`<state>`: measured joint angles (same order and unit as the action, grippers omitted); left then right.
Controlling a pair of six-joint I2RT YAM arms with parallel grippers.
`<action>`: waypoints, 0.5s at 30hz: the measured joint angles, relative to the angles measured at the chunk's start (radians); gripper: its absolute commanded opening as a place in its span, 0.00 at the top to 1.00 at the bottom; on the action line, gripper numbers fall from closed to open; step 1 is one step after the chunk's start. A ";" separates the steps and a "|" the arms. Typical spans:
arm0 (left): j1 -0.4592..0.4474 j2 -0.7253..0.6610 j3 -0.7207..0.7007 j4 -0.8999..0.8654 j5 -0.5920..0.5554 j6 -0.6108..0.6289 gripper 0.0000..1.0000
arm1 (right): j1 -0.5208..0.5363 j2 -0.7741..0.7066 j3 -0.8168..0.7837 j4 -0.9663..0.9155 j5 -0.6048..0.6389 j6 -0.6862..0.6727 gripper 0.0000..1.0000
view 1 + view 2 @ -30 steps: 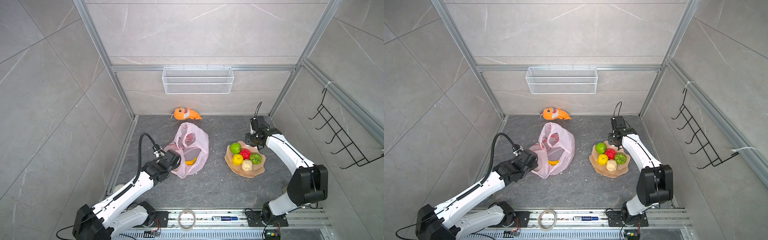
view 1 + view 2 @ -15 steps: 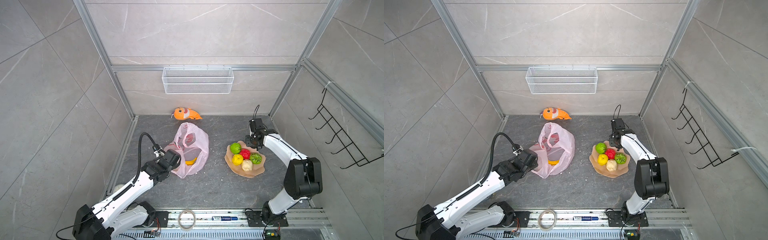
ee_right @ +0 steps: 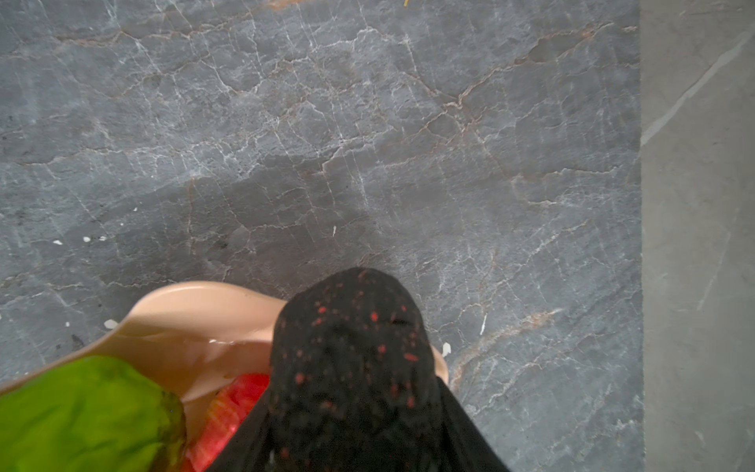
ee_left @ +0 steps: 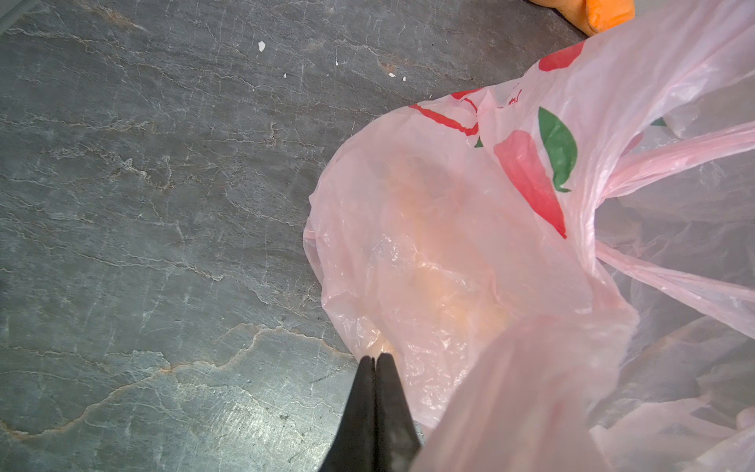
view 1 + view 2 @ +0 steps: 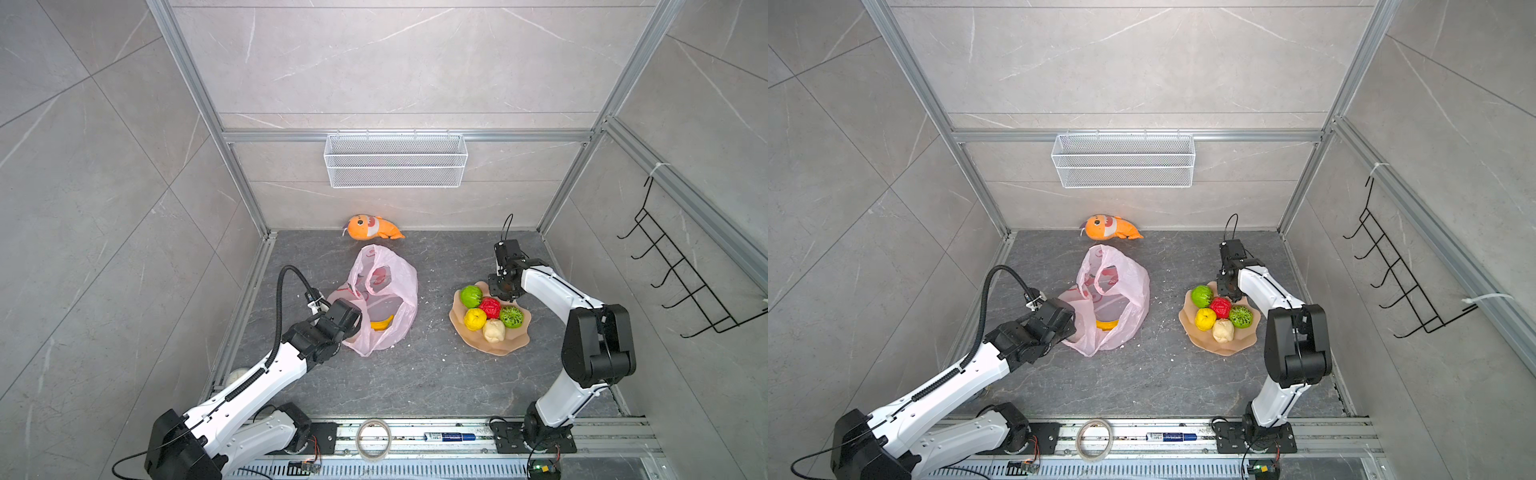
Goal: Take fruits out of the plastic bag
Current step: Place the fruit on the plate.
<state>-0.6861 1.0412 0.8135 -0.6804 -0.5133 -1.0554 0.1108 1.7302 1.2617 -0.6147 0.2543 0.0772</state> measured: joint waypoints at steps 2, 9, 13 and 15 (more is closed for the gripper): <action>0.000 0.000 0.000 0.000 0.000 0.000 1.00 | 0.000 0.001 0.000 0.000 -0.004 0.000 0.62; 0.000 0.000 0.000 0.000 0.000 0.000 1.00 | 0.000 0.004 -0.019 0.009 -0.023 0.000 0.62; 0.000 0.000 0.000 0.000 0.000 0.000 1.00 | 0.000 0.004 -0.026 0.014 -0.024 0.001 0.62; 0.000 0.000 0.000 0.000 0.000 0.000 1.00 | 0.000 0.004 -0.029 0.014 -0.027 0.001 0.62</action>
<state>-0.6865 1.0412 0.8135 -0.6800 -0.5129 -1.0554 0.1108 1.7340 1.2324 -0.6003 0.2268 0.0780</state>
